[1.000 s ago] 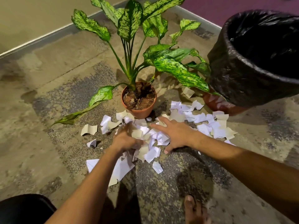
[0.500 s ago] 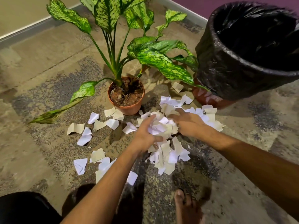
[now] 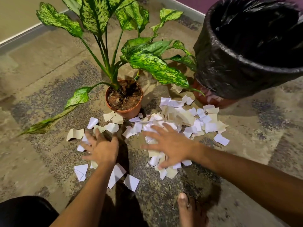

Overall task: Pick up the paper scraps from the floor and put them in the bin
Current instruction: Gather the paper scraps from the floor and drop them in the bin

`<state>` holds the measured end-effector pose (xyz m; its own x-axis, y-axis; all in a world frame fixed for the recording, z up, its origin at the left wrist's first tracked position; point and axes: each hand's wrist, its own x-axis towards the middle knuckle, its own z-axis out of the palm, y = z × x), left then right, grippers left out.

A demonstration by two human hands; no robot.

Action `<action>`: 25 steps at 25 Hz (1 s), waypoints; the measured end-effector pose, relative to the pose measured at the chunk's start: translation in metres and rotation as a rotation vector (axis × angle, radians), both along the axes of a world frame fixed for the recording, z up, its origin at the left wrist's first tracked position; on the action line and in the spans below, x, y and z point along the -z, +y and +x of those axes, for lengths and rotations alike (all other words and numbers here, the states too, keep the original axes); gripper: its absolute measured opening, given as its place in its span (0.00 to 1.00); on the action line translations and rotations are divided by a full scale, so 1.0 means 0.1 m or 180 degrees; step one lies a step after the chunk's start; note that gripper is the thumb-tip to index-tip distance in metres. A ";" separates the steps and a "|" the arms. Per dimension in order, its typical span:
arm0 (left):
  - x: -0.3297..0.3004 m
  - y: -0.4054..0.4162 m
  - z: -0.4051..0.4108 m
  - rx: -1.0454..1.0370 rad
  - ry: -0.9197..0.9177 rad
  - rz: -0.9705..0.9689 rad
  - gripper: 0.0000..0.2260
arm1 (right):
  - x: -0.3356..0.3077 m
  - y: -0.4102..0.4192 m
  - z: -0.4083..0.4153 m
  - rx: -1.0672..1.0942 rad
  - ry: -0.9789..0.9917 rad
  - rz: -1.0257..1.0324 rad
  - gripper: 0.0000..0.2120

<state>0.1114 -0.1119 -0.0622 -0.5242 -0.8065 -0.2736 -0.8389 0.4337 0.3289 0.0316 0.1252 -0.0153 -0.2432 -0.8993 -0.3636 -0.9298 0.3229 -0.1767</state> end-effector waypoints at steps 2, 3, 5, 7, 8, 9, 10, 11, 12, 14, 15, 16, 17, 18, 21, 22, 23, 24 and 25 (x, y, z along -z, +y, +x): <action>0.12 -0.06 0.17 -0.0367 -0.0247 0.0058 0.34 | 0.17 0.05 0.14 -0.0572 0.0194 0.0343 0.43; 0.17 -0.08 0.26 -0.0592 -0.0273 0.0098 0.34 | 0.23 0.09 0.15 -0.0636 0.0274 0.0473 0.42; 0.24 -0.11 0.36 -0.0883 -0.0272 0.0238 0.32 | 0.28 0.20 0.09 -0.0439 0.0472 0.0610 0.38; 0.29 -0.12 0.40 -0.0835 -0.0423 0.0327 0.31 | 0.27 0.30 -0.07 0.0081 0.0730 0.0597 0.34; 0.31 -0.10 0.39 -0.0627 -0.0524 0.0288 0.31 | 0.26 0.35 -0.19 0.0437 0.0792 0.0554 0.31; 0.30 -0.06 0.36 -0.0314 -0.0574 0.0240 0.31 | 0.21 0.38 -0.31 0.0731 0.0830 0.0543 0.29; 0.29 0.00 0.32 0.0055 -0.0539 0.0210 0.31 | 0.15 0.39 -0.42 0.0888 0.0905 0.0551 0.26; 0.27 0.09 0.28 0.0452 -0.0426 0.0194 0.31 | 0.11 0.40 -0.50 0.1031 0.1041 0.0610 0.25; 0.24 0.18 0.25 0.0823 -0.0252 0.0223 0.31 | 0.08 0.41 -0.55 0.1184 0.1135 0.0662 0.27; 0.20 0.35 0.23 0.1430 0.0174 0.0298 0.30 | 0.02 0.37 -0.59 0.1441 0.1289 0.0531 0.30; 0.19 0.39 0.25 0.1636 0.0352 0.0304 0.31 | 0.01 0.31 -0.57 0.1476 0.1339 0.0424 0.31; 0.19 0.42 0.29 0.1754 0.0451 0.0255 0.32 | 0.01 0.25 -0.52 0.1491 0.1293 0.0285 0.33; 0.19 0.43 0.33 0.1760 0.0470 0.0139 0.33 | 0.02 0.20 -0.45 0.1571 0.1038 0.0204 0.35; 0.20 0.42 0.38 0.1634 0.0434 0.0000 0.33 | 0.01 0.16 -0.38 0.1537 0.0802 0.0119 0.37; 0.19 0.47 0.59 0.0738 0.0250 -0.0151 0.31 | 0.08 0.10 -0.11 0.0660 0.0522 -0.0068 0.37; 0.18 0.53 0.70 0.0490 0.0201 -0.0094 0.31 | 0.13 0.09 -0.01 0.0238 0.0422 -0.0033 0.37; 0.20 0.61 0.81 0.0333 0.0164 -0.0020 0.31 | 0.18 0.09 0.09 -0.0153 0.0304 0.0057 0.37; 0.22 0.69 0.92 0.0248 0.0118 0.0086 0.31 | 0.23 0.10 0.19 -0.0469 0.0216 0.0149 0.37; 0.24 0.77 1.01 0.0220 0.0038 0.0204 0.33 | 0.28 0.11 0.27 -0.0694 0.0168 0.0215 0.37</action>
